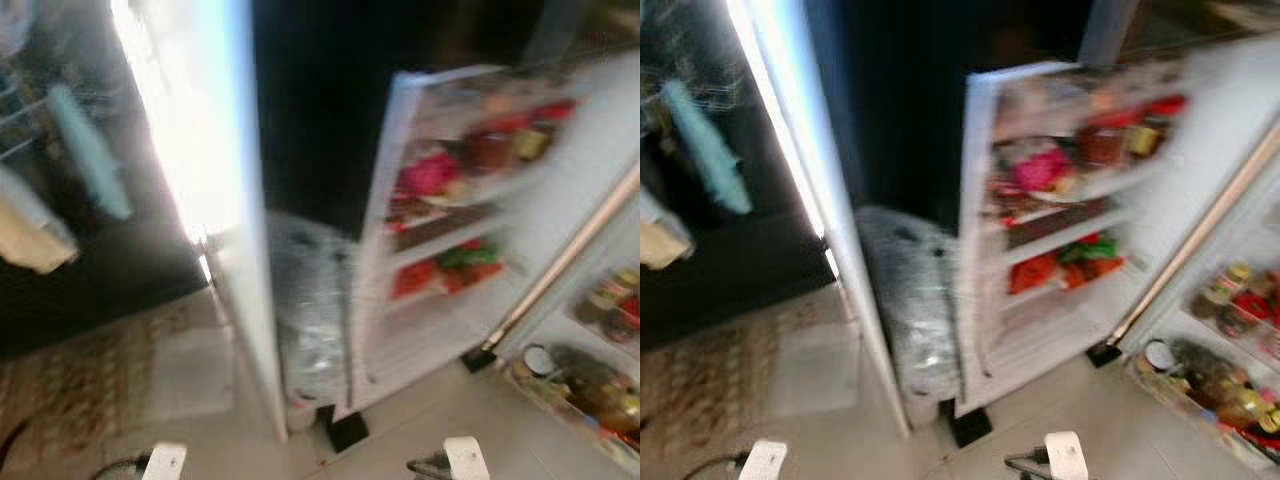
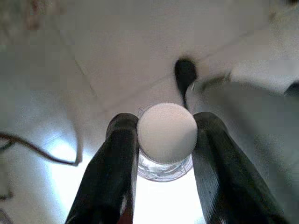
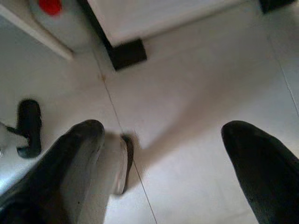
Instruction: Restocking fridge
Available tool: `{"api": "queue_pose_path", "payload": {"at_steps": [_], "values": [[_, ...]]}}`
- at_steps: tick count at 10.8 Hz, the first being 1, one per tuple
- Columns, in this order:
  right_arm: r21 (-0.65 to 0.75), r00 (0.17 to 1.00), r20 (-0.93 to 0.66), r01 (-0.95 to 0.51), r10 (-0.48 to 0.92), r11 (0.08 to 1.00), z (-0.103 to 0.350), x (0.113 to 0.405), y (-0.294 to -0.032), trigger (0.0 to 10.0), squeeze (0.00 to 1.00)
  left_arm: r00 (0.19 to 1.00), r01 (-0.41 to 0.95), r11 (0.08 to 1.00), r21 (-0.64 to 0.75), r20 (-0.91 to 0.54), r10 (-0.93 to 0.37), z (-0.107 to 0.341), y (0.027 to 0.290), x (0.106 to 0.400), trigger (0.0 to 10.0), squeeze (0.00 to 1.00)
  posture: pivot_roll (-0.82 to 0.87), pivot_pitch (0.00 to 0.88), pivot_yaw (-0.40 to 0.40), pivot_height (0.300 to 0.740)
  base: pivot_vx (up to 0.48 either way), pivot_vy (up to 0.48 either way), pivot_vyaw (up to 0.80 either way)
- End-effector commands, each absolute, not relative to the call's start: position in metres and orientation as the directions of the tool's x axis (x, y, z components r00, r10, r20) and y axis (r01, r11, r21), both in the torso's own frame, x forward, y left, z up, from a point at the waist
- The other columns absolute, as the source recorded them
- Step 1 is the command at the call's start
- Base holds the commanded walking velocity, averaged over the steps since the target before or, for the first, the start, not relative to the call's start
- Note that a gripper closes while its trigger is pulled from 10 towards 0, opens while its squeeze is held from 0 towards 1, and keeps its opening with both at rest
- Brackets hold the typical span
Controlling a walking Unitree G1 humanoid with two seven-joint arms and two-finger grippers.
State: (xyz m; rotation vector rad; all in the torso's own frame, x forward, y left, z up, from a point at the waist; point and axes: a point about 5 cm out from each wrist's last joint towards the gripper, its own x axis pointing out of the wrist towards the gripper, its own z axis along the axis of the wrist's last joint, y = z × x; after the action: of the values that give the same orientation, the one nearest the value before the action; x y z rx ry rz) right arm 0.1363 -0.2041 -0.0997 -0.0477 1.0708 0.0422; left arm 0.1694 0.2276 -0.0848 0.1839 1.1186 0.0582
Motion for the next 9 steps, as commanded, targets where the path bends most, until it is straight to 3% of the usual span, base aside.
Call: {"api": "queue_pose_path", "payload": {"at_steps": [1, 2, 7, 9], "values": [[-0.025, 0.475, -0.880, -0.047, 0.000, 0.999, -0.0994, 0.1347, -0.2092, 10.0, 0.00, 0.404, 0.069, 0.982, 0.176, -0.905, 0.134, -0.0890, 0.2261, 0.1604, 10.0, 0.00, -0.10, 0.052, -0.049, 0.740, 0.000, -0.277, 0.00], [-0.025, 0.475, -0.880, -0.057, 0.005, 0.998, -0.0993, 0.1348, -0.2091, 10.0, 0.00, 0.404, 0.069, 0.982, 0.176, -0.905, 0.134, -0.0891, 0.2260, 0.1603, 10.0, 0.00, -0.10, 0.052, -0.049, 0.740, 0.000, -0.277, 0.00], [-0.018, 0.476, -0.879, -0.066, 0.016, 0.998, -0.0992, 0.1351, -0.2084, 10.0, 0.00, 0.404, 0.068, 0.982, 0.176, -0.905, 0.135, -0.0891, 0.2261, 0.1602, 10.0, 0.00, -0.10, 0.052, -0.050, 0.740, 0.000, -0.276, 0.76], [-0.011, 0.478, -0.878, -0.045, 0.012, 0.999, -0.0996, 0.1341, -0.2082, 10.0, 0.00, 0.404, 0.069, 0.982, 0.176, -0.905, 0.134, -0.0893, 0.2261, 0.1597, 10.0, 0.00, -0.10, 0.045, -0.050, 0.740, 0.000, -0.274, 0.00]]}}
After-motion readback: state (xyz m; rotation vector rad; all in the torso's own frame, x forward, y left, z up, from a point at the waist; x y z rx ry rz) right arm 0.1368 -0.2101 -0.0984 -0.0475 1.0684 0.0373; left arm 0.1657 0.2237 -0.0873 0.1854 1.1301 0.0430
